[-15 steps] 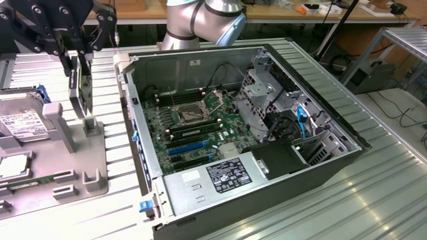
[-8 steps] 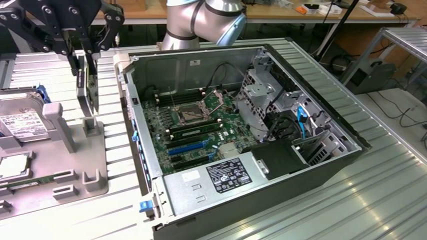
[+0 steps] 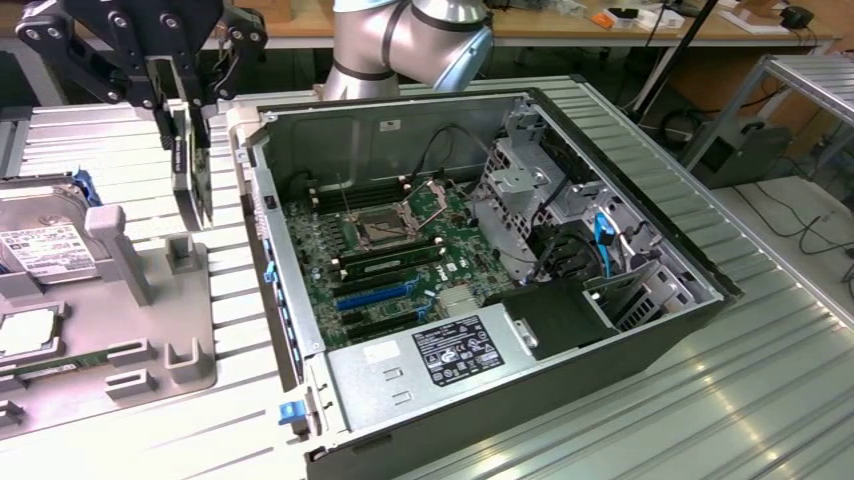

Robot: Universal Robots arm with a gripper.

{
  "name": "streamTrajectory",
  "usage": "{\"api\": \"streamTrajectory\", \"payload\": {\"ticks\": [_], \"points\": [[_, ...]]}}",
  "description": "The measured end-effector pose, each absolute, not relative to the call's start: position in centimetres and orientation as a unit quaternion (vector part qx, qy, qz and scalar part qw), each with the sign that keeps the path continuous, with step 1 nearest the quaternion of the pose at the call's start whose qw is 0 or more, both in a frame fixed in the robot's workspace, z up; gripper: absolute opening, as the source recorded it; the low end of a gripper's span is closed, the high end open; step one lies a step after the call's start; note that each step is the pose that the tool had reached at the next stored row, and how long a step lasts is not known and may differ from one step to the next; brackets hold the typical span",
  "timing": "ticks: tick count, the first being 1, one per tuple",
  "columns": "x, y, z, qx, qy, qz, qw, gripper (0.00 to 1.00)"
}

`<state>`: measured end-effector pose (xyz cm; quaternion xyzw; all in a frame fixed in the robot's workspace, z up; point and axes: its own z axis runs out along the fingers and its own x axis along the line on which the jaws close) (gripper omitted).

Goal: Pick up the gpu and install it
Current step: 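Pick up the gpu and move the gpu toward the slot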

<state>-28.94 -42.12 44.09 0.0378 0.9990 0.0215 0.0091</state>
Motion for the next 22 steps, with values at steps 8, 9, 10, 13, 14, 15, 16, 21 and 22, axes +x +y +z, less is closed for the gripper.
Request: {"api": "streamTrajectory", "payload": {"ticks": [8,9,10,13,14,15,16,21,22], "points": [[-27.4,-42.1,44.1,0.038,0.999,0.022,0.009,0.27],[-27.3,-42.1,44.1,0.038,0.999,0.022,0.009,0.27],[-27.1,-42.1,44.1,0.038,0.999,0.022,0.009,0.27],[-26.3,-42.1,44.1,0.038,0.999,0.022,0.009,0.27],[-26.1,-42.1,44.1,0.038,0.999,0.022,0.009,0.27],[-25.9,-42.1,44.1,0.038,0.999,0.022,0.009,0.27],[-25.6,-42.1,44.1,0.038,0.999,0.022,0.009,0.27],[-24.8,-42.1,44.1,0.038,0.999,0.022,0.009,0.27],[-24.7,-42.1,44.1,0.038,0.999,0.022,0.009,0.27]]}}
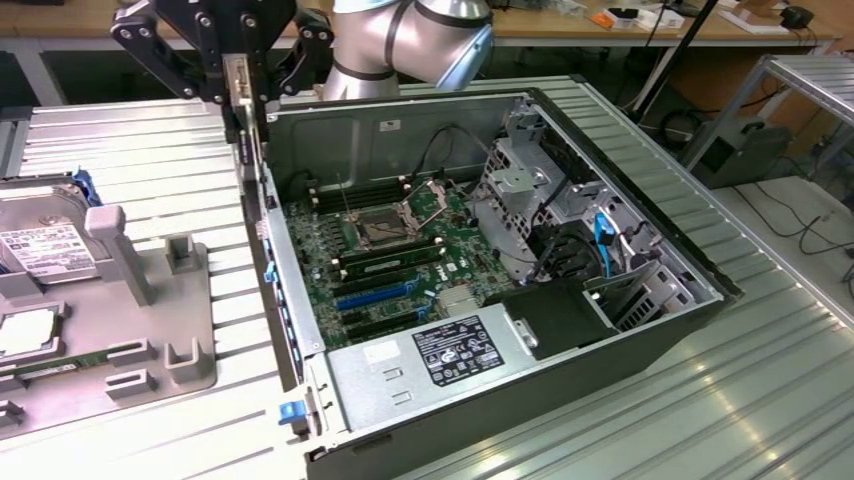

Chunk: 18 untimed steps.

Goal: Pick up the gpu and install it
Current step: 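Pick up the gpu and move the gpu toward the slot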

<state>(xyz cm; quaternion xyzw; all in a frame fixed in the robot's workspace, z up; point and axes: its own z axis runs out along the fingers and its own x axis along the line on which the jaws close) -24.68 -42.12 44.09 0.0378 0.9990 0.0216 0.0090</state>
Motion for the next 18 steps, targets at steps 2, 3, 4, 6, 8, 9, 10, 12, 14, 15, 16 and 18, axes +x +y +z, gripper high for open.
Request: {"api": "streamTrajectory", "payload": {"ticks": [2,3,4,6,8,9,10,12,14,15,16,18], "points": [[-24.3,-42.1,44.1,0.038,0.999,0.022,0.009,0.27],[-24.0,-42.1,44.1,0.038,0.999,0.022,0.009,0.27],[-23.8,-42.1,44.1,0.038,0.999,0.022,0.009,0.27],[-23.5,-42.1,44.1,0.038,0.999,0.022,0.009,0.27],[-23.1,-42.1,44.1,0.038,0.999,0.022,0.009,0.27],[-23.0,-42.1,44.1,0.038,0.999,0.022,0.009,0.27],[-22.8,-42.1,44.1,0.038,0.999,0.022,0.009,0.27],[-22.3,-42.1,44.1,0.038,0.999,0.022,0.009,0.27],[-22.0,-42.1,44.1,0.038,0.999,0.022,0.009,0.27],[-21.8,-42.1,44.1,0.038,0.999,0.022,0.009,0.27],[-21.7,-42.1,44.1,0.038,0.999,0.022,0.009,0.27],[-21.3,-42.1,44.1,0.038,0.999,0.022,0.009,0.27]]}}
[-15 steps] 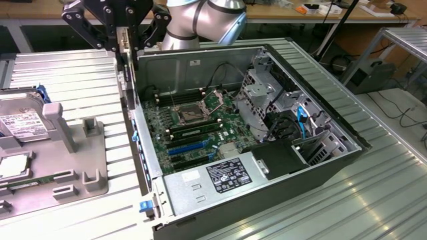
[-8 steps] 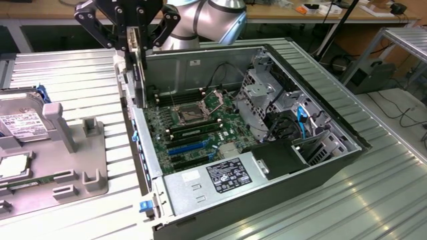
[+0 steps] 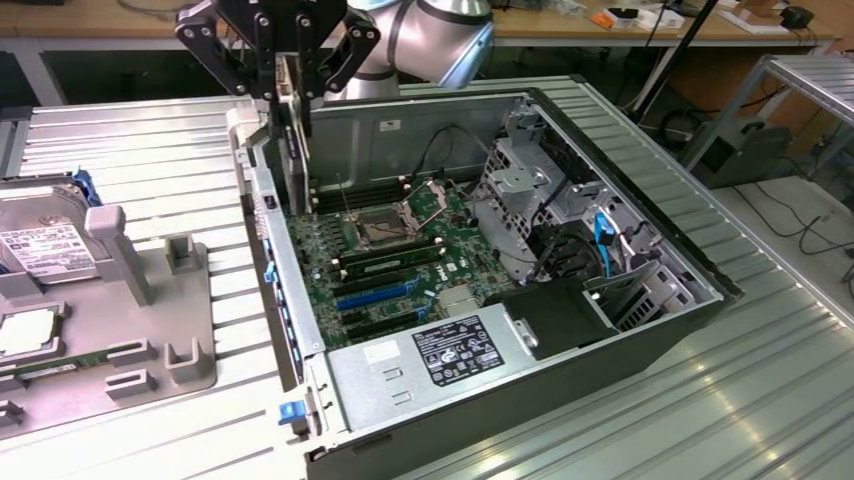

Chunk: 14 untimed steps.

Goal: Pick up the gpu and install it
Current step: 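Pick up the gpu and move the gpu toward the slot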

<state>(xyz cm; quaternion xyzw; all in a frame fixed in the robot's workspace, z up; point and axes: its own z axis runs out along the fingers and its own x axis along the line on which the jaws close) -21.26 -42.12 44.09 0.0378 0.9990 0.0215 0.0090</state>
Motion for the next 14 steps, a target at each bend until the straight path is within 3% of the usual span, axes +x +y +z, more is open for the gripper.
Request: {"api": "streamTrajectory", "payload": {"ticks": [14], "points": [[-19.2,-42.1,44.1,0.038,0.999,0.022,0.009,0.27]]}}
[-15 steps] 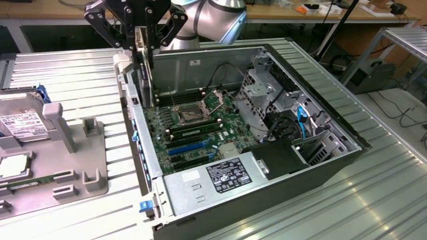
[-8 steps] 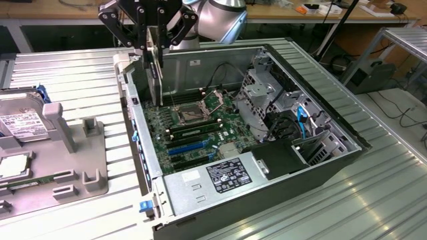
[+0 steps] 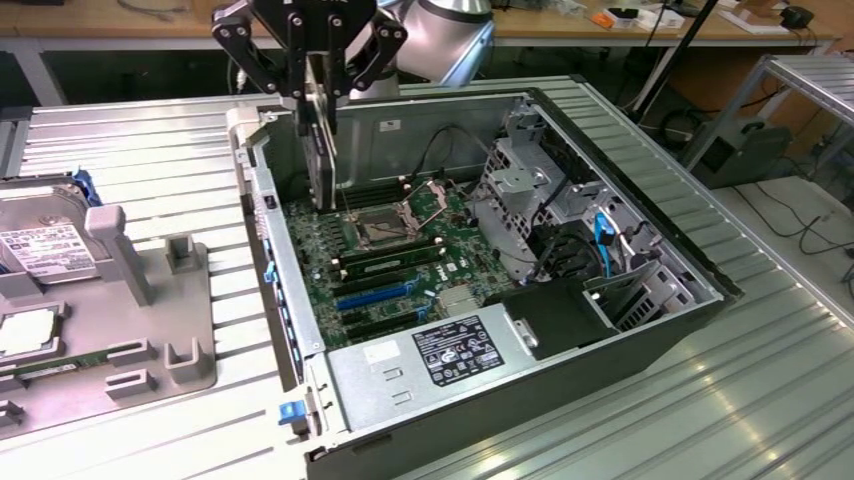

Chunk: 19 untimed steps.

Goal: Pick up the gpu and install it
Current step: 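Pick up the gpu and move the gpu toward the slot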

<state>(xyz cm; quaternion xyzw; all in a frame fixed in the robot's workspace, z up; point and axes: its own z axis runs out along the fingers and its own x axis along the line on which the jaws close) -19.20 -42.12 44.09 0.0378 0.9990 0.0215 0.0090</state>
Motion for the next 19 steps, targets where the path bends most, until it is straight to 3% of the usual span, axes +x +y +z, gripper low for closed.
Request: {"api": "streamTrajectory", "payload": {"ticks": [19], "points": [[-16.1,-42.1,44.1,0.038,0.999,0.022,0.009,0.27]]}}
